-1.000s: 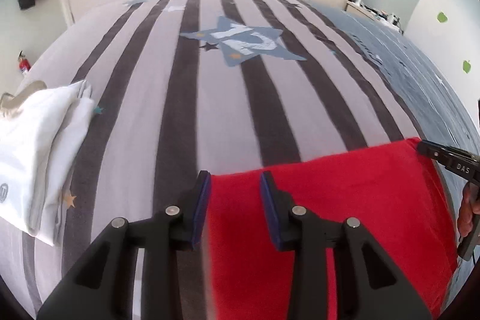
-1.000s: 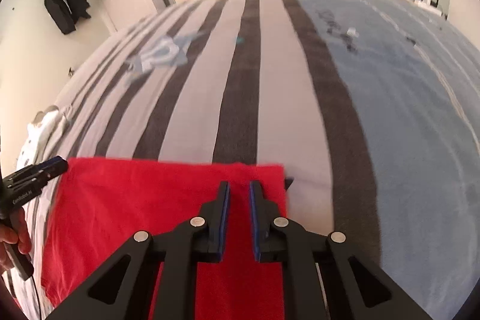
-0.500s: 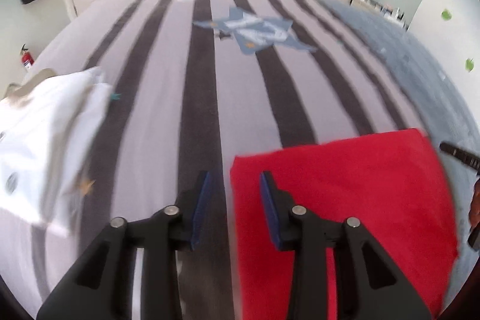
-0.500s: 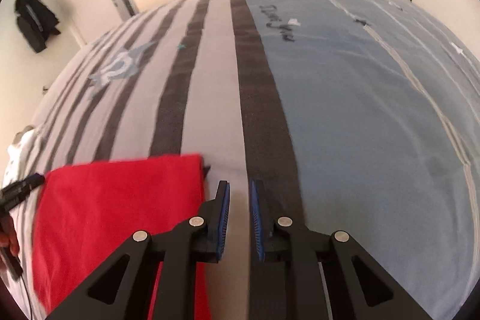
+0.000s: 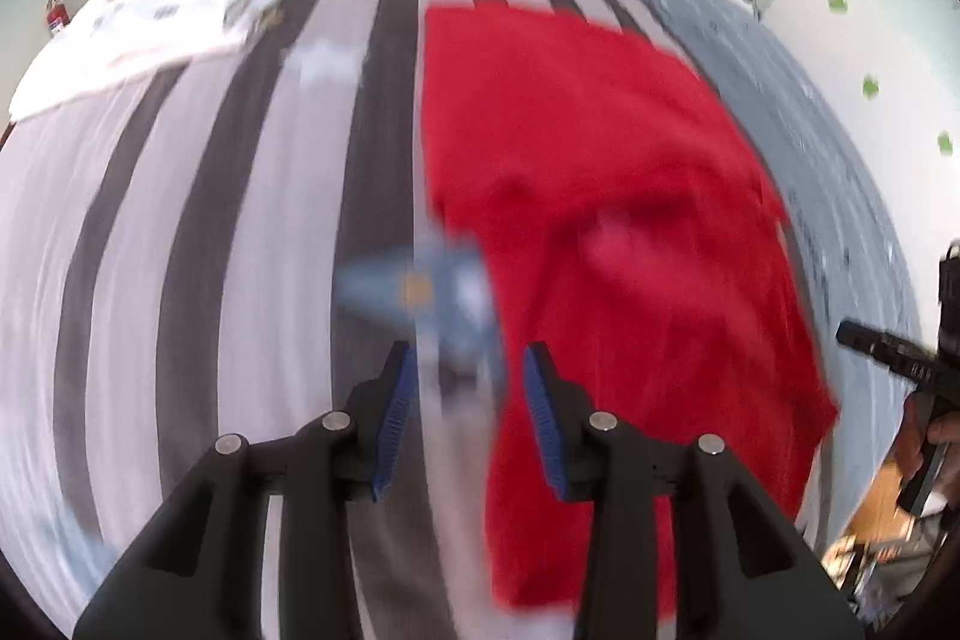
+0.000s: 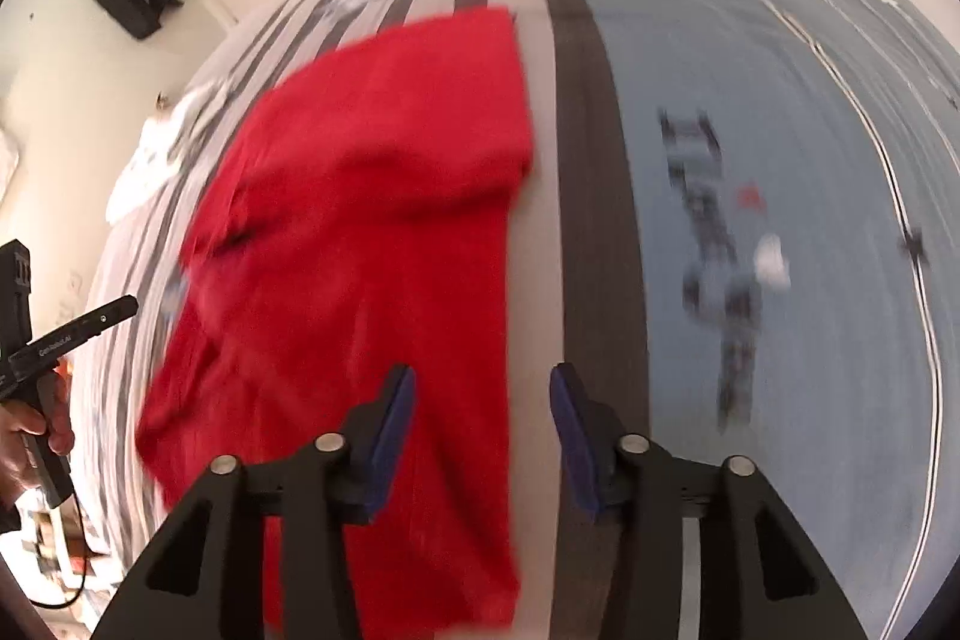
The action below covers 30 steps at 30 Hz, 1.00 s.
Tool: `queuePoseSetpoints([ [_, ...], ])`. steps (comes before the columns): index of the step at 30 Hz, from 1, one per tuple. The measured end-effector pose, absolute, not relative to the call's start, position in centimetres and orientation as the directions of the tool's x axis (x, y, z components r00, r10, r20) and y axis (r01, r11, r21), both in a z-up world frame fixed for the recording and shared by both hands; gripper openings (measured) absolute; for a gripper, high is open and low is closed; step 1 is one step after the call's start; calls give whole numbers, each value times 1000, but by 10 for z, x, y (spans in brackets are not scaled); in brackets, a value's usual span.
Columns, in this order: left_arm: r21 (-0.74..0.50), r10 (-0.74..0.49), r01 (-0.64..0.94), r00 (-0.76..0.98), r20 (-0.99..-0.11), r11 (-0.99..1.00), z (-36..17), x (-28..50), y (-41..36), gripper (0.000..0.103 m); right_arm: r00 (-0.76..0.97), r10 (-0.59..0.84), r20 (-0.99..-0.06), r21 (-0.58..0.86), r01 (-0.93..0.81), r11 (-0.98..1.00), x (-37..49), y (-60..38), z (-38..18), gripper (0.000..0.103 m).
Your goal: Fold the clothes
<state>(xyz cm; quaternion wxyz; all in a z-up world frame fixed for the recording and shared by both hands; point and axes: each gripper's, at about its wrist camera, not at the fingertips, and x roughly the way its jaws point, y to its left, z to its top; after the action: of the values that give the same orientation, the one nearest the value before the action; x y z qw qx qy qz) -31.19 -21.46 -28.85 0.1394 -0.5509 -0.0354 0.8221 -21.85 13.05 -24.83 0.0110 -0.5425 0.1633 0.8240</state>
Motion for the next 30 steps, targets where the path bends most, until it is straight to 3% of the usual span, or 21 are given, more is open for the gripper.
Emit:
queuePoseSetpoints([
  [7, -217, 255, -150, -329, -909, -965, -311, -260, -215, 36, -392, -160, -906, 240, -165, -957, -153, 104, -261, 43],
  [17, -138, 180, -136, -378, -908, -981, -333, -233, -211, 37, -418, -115, -901, 194, -151, -969, -143, 107, -282, 42],
  [19, -132, 179, -145, -386, -905, -981, -333, -233, -208, 36, -423, -98, -901, 174, -146, -974, -144, 105, -286, 28],
  [20, -125, 174, -149, -390, -904, -981, -333, -233, -207, 33, -425, -89, -901, 165, -144, -976, -144, 105, -289, 11],
  [21, -120, 172, -154, -390, -905, -981, -333, -232, -205, 22, -428, -81, -900, 155, -142, -978, -144, 104, -291, 4],
  [22, -118, 174, -164, -389, -905, -979, -332, -232, -203, 11, -430, -72, -900, 145, -139, -980, -144, 104, -293, 4],
  [24, -93, 164, -190, -399, -902, -977, -325, -227, -195, 4, -443, -44, -896, 118, -141, -983, -142, 104, -289, 2],
  [30, -98, 160, -161, -436, -886, -982, -306, -210, -196, 4, -482, 37, -875, 20, -112, -993, -136, 99, -270, 2],
])
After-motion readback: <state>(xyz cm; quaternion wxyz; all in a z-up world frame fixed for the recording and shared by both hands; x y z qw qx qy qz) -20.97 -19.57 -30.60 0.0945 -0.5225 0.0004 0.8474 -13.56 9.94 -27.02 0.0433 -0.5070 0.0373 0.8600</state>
